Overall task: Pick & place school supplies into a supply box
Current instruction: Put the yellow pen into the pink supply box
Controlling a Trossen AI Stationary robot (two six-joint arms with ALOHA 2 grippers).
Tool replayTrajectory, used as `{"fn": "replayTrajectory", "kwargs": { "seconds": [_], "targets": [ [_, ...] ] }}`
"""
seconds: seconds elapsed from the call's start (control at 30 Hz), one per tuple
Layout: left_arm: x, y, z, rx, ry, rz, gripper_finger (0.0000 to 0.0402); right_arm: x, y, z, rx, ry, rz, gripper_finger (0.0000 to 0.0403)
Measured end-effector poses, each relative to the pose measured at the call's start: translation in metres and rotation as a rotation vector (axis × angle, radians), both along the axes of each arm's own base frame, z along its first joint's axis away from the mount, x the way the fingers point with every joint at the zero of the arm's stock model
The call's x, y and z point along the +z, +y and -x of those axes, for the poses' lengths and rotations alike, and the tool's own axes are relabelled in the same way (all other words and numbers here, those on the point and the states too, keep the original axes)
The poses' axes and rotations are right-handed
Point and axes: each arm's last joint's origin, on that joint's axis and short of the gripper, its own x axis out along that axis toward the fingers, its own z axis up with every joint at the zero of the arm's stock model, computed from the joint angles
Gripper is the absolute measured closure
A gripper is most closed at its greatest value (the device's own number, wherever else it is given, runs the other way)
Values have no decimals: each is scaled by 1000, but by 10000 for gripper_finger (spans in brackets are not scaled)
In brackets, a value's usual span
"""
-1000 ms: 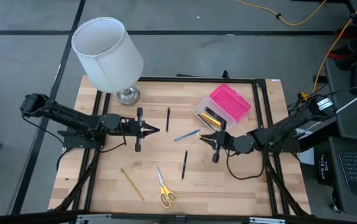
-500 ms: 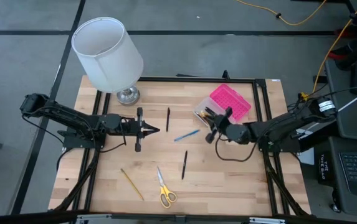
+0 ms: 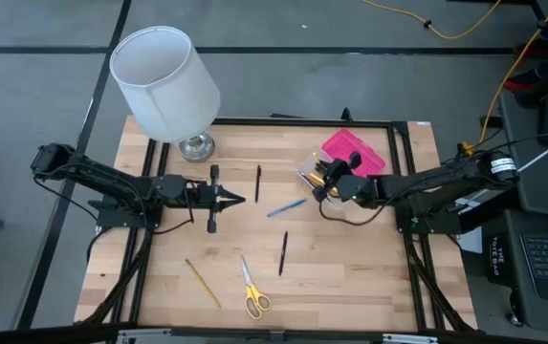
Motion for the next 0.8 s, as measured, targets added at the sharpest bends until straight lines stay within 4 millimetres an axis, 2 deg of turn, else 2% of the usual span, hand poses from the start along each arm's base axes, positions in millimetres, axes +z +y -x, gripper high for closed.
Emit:
{"fn": "replayTrajectory", "kwargs": {
  "seconds": [0.27,0.6,0.8],
  "targets": [
    [0,0,0,0,0,0,400,21,-21,5,-52,230,-202,376],
    [0,0,0,0,0,0,400,20,-46,9,97,353,-301,376],
    [0,0,0,0,0,0,396,17,-65,15,103,385,-335,376]
  ]
}}
